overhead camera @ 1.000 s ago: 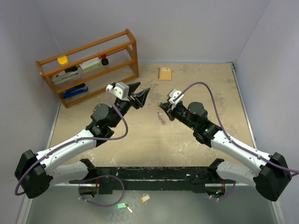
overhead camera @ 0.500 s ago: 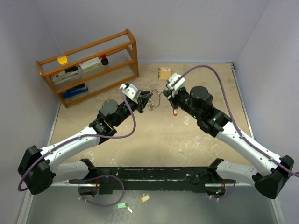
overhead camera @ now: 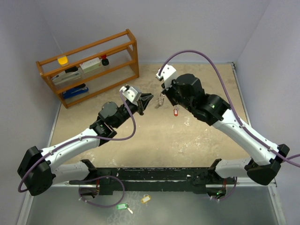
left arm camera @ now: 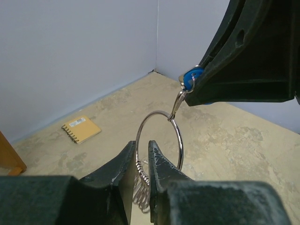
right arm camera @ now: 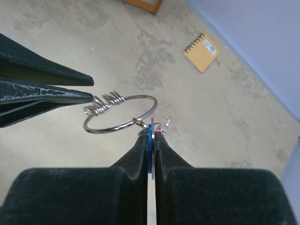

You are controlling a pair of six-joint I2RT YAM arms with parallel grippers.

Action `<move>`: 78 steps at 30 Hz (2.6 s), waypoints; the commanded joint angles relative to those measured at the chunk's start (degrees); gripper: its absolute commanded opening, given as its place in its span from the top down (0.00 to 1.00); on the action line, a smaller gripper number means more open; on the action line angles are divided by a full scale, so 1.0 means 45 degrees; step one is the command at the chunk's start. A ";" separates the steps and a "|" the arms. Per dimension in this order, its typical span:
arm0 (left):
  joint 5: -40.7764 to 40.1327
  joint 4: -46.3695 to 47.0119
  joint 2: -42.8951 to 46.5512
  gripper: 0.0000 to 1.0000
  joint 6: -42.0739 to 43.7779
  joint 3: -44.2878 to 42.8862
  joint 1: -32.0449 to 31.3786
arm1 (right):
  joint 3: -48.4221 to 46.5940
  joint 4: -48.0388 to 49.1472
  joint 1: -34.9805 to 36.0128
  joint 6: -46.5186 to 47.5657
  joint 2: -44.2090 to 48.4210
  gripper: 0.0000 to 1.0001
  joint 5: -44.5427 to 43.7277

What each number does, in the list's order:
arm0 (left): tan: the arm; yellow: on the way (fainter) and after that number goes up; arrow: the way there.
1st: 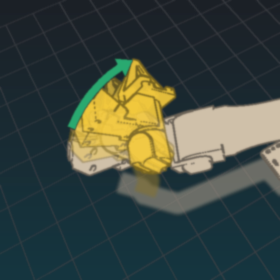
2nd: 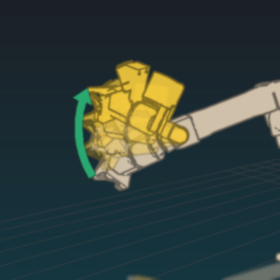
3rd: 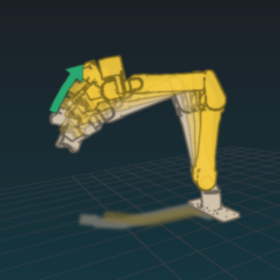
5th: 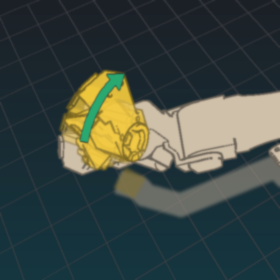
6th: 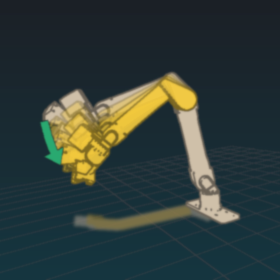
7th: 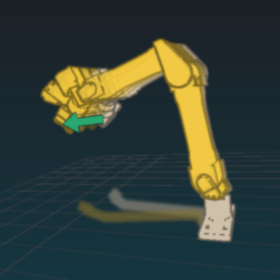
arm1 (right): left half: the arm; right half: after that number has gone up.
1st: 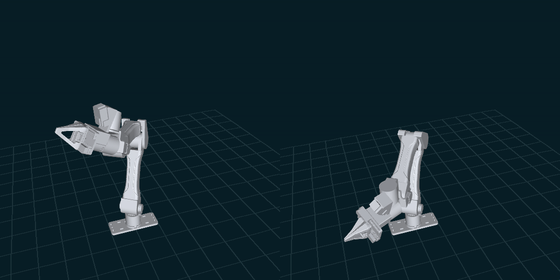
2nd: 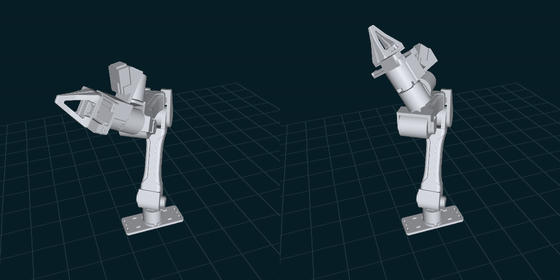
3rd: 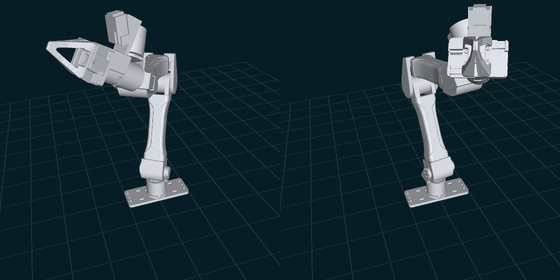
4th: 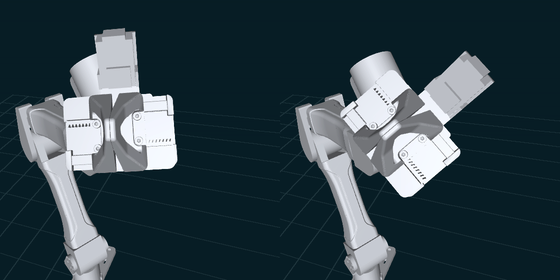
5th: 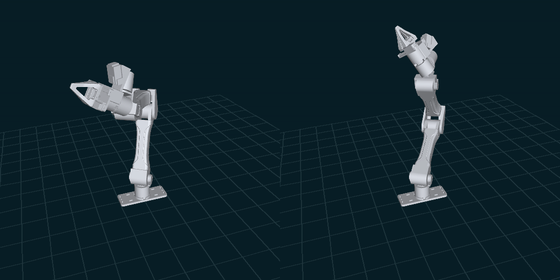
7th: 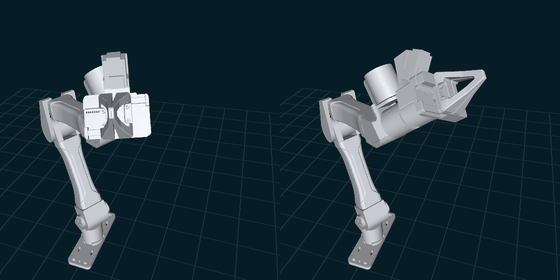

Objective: Remove the keys from the keyring

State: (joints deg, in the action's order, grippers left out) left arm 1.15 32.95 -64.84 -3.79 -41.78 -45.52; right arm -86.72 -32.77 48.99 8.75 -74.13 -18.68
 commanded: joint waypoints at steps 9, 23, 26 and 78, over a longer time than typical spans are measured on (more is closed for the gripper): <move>0.0946 0.1576 -0.0142 0.78 -0.0137 -0.0499 -0.0042 | -0.3258 -0.2712 0.1551 0.0402 -0.0988 1.00 -0.3555; 0.2874 0.3947 -0.0165 0.67 0.0009 0.0003 -0.0056 | -0.3252 -0.2431 0.2342 0.0844 -0.1182 1.00 -0.4048; 0.3020 0.4617 -0.0238 0.56 0.0120 0.0315 -0.0048 | -0.3528 -0.2713 0.2407 0.0955 -0.1272 1.00 -0.4110; 0.0627 0.8735 -0.2439 0.32 0.0712 0.1223 -0.0775 | -0.3632 -0.2846 0.3076 0.0777 -0.1831 1.00 -0.4735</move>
State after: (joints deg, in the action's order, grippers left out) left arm 5.28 69.34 -75.29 -1.87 -34.76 -48.38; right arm -102.83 -48.07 62.33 12.49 -83.61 -39.46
